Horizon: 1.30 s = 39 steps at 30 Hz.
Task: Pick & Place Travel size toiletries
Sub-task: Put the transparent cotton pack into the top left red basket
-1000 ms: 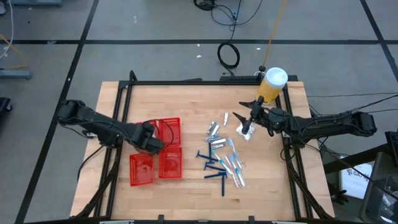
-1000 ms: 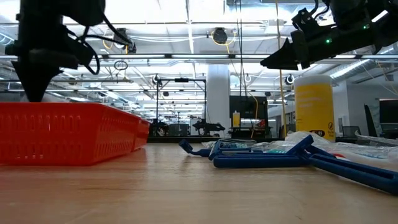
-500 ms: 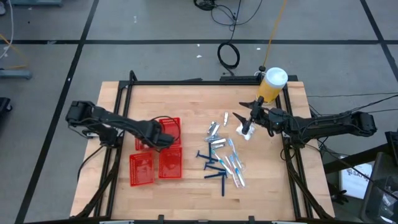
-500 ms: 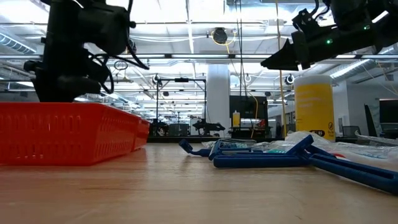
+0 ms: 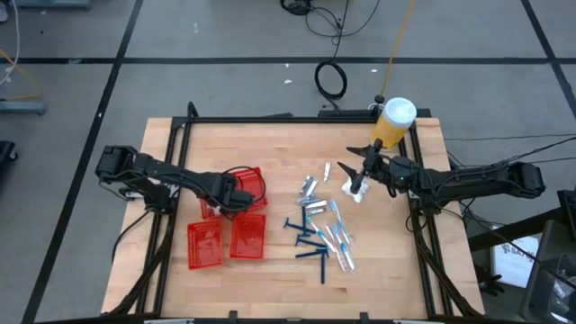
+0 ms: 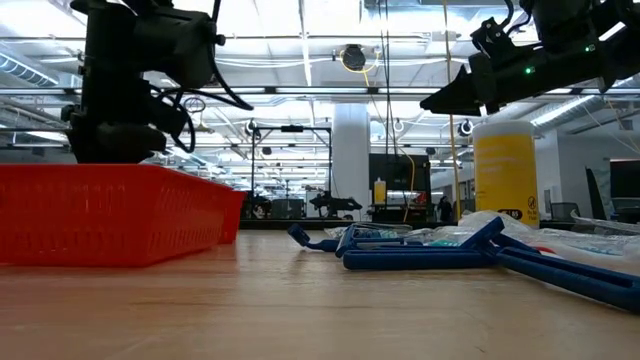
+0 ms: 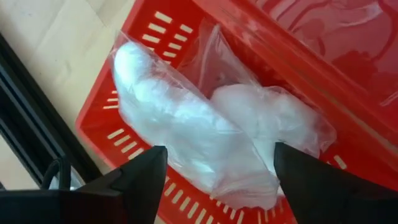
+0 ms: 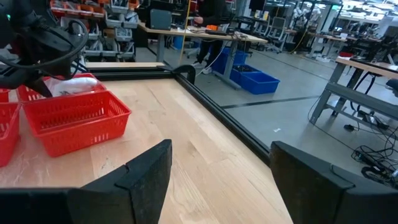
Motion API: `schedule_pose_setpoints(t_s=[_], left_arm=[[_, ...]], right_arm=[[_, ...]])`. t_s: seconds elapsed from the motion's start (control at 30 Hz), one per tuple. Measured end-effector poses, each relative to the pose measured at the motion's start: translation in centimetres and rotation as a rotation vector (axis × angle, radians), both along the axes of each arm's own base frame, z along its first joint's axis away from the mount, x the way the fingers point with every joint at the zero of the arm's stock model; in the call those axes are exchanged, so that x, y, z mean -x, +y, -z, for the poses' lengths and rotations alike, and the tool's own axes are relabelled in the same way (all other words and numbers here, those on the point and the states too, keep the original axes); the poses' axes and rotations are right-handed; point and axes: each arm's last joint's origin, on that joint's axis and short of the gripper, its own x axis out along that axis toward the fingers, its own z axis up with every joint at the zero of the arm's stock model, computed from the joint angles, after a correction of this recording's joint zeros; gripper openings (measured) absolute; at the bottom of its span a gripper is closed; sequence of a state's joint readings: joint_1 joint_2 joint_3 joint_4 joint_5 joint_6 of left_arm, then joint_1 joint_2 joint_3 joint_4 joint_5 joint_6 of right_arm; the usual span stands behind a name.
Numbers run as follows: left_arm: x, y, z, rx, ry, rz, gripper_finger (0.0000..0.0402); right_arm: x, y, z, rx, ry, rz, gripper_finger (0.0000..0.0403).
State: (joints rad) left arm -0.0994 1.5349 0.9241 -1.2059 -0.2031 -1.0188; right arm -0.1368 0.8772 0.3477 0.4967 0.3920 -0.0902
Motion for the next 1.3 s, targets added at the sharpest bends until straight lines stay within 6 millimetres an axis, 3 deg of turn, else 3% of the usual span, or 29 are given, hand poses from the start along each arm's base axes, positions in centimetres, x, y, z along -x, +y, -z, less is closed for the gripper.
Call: schedule_pose_setpoints(t_s=[0.37,0.63,0.9,1.03,1.2,1.3], left_arm=[[1.4,0.0,-0.5,-0.005,0.152,-0.029,0.03],[1.8,-0.5,-1.3,-0.03,0.106,0.031,0.0294],[2.7,-1.0,-3.9,-0.12,-0.122,0.078,0.0281],[2.9,-1.3,-5.7,-0.247,-0.352,0.127,0.0278],[2.4,-1.9,-7.8,-0.377,-0.599,0.255,0.0279],[1.6,-2.2,-8.8,-0.428,-0.699,0.356,0.0274]], right_arm=[[0.0,0.0,0.0,0.0,0.0,0.0,0.0256],[0.0,0.0,0.0,0.0,0.001,-0.001,0.0256],[0.0,0.0,0.0,-0.009,-0.004,-0.007,0.0256],[-0.5,0.4,0.4,-0.048,0.002,-0.171,0.0256],[-2.6,0.8,1.5,-0.085,-0.024,-0.311,0.0256],[-5.1,1.1,2.3,-0.111,0.027,-0.377,0.0256]])
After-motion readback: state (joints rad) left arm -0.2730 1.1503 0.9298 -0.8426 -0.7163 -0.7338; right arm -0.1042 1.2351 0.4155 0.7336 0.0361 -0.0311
